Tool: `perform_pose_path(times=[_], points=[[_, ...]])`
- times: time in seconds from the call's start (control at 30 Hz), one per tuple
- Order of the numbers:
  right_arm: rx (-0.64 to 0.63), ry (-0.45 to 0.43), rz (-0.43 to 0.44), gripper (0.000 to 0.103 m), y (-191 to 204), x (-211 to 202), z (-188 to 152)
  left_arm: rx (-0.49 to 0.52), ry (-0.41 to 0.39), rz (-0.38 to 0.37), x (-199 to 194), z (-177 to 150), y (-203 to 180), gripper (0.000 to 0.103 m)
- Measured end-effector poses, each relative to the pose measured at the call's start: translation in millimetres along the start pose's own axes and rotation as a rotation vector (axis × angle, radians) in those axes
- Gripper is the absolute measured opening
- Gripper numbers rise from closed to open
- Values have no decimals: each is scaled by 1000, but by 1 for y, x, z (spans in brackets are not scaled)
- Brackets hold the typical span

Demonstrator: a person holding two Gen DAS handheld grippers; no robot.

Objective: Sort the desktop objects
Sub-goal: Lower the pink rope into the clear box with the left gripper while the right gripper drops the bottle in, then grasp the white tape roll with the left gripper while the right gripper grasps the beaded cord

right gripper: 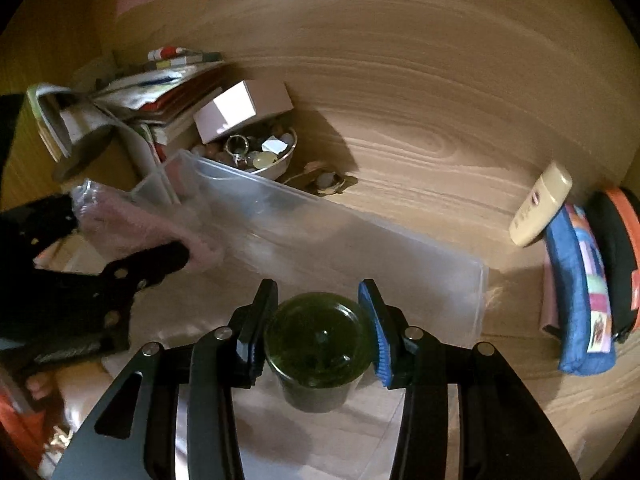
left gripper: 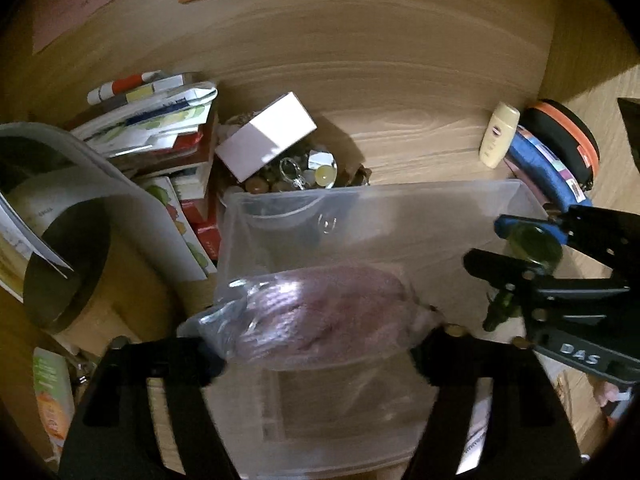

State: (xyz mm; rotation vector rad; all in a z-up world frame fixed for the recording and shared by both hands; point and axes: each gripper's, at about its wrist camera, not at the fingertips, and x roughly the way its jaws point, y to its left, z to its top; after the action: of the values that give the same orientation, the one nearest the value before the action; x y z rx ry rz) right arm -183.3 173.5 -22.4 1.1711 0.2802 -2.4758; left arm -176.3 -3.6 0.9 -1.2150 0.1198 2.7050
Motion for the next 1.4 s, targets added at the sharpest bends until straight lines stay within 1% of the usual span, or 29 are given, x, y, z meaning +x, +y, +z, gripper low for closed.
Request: perform_pose_path(times=[0.07,0.17,0.23,0.3,0.43,0.47,0.53,0.57,0.6,0.67,0.73,0.9,1.07,1.23,1.4], points=[[-9,11,0,39,1,4,0,5,2,-11,-2,0,-2,83],[-19,38,-2,40,2,9,2,19,-5,-2,-7,0,-7,83],[-21,37,-3,43,3,8,2,19,-7,-13,-11,-1,-7,85],[-22,38,-7,48,3,7,3,14,-17,-24,-15,0,-8,88],[7,24,0,50,-1,-2,4,10,-53,-27,-25,3,-6,90],[19,16,1,51,-2,-6,4,7,-65,-28,-28,4,-6,92],[45,-12,7,59,-6,-19,2,2,-88,-26,-33,6,-6,93],[53,-29,5,68,-7,-25,1,1,-96,-22,-32,9,-9,93],[64,-59,-6,74,-9,-35,0,0,-104,-17,-35,9,-10,93],[72,-100,-23,80,-9,-50,-2,3,-114,-9,-41,11,-11,93],[80,-136,-31,81,-11,-67,-5,5,-120,-1,-46,11,-13,93],[93,-162,-9,88,-13,-91,-11,26,-155,37,-64,9,-19,96],[73,-180,-14,88,-9,-105,-23,60,-192,83,-83,0,-25,98],[75,-181,-12,88,-12,-113,-39,54,-180,91,-93,-12,-24,99],[97,-171,-24,88,-19,-118,-59,38,-142,90,-97,-32,-20,99]])
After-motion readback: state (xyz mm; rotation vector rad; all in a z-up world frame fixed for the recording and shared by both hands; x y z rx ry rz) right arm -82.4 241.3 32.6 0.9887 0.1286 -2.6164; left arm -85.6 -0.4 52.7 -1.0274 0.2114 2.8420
